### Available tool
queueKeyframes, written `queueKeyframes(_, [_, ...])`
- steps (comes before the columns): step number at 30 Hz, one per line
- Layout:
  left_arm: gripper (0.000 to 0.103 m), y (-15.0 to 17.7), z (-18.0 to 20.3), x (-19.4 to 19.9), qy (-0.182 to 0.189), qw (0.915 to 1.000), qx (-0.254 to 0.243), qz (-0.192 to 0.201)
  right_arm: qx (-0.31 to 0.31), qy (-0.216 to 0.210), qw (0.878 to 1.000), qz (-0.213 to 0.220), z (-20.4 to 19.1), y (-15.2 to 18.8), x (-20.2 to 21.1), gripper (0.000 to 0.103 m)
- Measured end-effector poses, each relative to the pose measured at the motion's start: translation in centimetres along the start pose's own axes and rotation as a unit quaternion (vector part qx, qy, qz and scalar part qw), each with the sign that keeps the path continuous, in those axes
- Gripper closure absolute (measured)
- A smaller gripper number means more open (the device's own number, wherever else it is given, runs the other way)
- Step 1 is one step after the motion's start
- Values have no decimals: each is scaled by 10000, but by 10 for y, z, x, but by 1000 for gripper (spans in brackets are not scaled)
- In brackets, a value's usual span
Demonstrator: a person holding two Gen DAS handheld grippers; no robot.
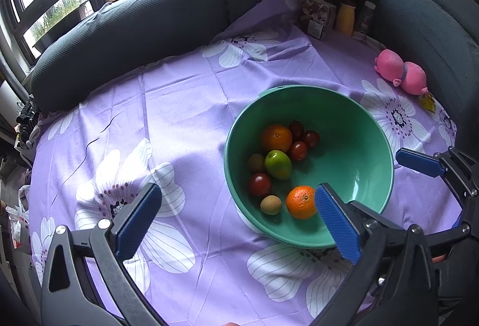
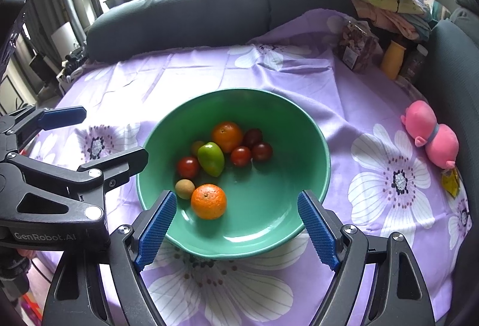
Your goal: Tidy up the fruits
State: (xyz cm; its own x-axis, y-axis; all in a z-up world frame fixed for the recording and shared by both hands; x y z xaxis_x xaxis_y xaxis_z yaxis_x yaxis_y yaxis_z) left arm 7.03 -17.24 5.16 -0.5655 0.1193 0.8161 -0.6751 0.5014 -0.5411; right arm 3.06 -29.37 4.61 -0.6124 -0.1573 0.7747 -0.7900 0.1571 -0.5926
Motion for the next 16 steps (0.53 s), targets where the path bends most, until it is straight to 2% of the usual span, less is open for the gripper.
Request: queueKeyframes(16, [1,2,-5,-4,-71,9999,108,-48,3,11,10000,-15,0,0,-3,20])
Point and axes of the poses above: each gripper's, at about its wrist camera, not at the fingertips, and x roughly against the way its jaws point, z to its right, y to its underside, the point moved 1 cm from there along -x, roughly the way its jaws point, and after that the axes turned 13 degrees about -x, right-handed, at the moved point
